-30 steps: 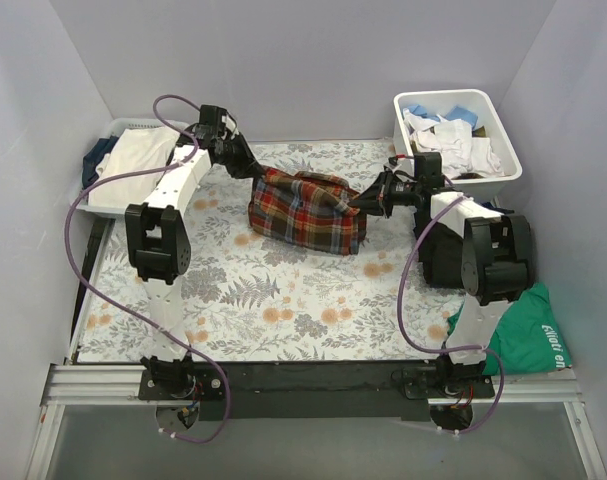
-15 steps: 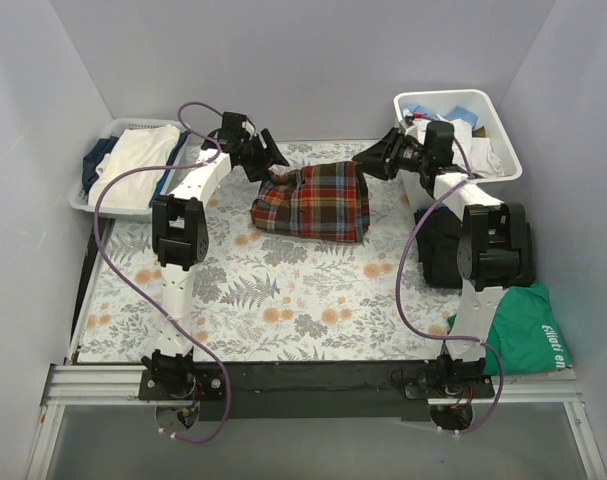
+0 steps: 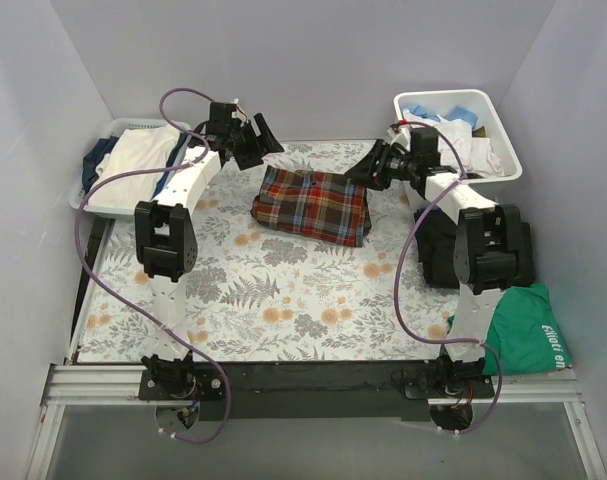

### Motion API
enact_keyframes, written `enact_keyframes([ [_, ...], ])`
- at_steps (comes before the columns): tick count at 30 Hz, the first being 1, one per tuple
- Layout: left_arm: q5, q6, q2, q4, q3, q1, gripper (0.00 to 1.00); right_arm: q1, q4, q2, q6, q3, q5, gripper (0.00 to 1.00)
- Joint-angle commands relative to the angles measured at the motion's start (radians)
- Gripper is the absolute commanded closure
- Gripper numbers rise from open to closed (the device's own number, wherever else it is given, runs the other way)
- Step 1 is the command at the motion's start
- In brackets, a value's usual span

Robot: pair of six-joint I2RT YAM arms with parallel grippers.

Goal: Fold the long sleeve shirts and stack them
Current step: Fold the shirt

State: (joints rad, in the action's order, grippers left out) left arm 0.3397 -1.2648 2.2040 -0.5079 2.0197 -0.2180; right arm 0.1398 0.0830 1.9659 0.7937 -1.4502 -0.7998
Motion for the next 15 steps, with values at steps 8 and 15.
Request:
enact_keyframes([
  [8,-0.025,0.085,-0.164,-0.003,-0.252,-0.052,0.26,0.179,-0.420,0.120,-0.353,-0.165,0.300,0.48],
  [15,-0.073,0.123,-0.090,-0.011,-0.315,-0.096,0.26,0.179,-0.492,0.200,-0.367,-0.150,0.395,0.50],
])
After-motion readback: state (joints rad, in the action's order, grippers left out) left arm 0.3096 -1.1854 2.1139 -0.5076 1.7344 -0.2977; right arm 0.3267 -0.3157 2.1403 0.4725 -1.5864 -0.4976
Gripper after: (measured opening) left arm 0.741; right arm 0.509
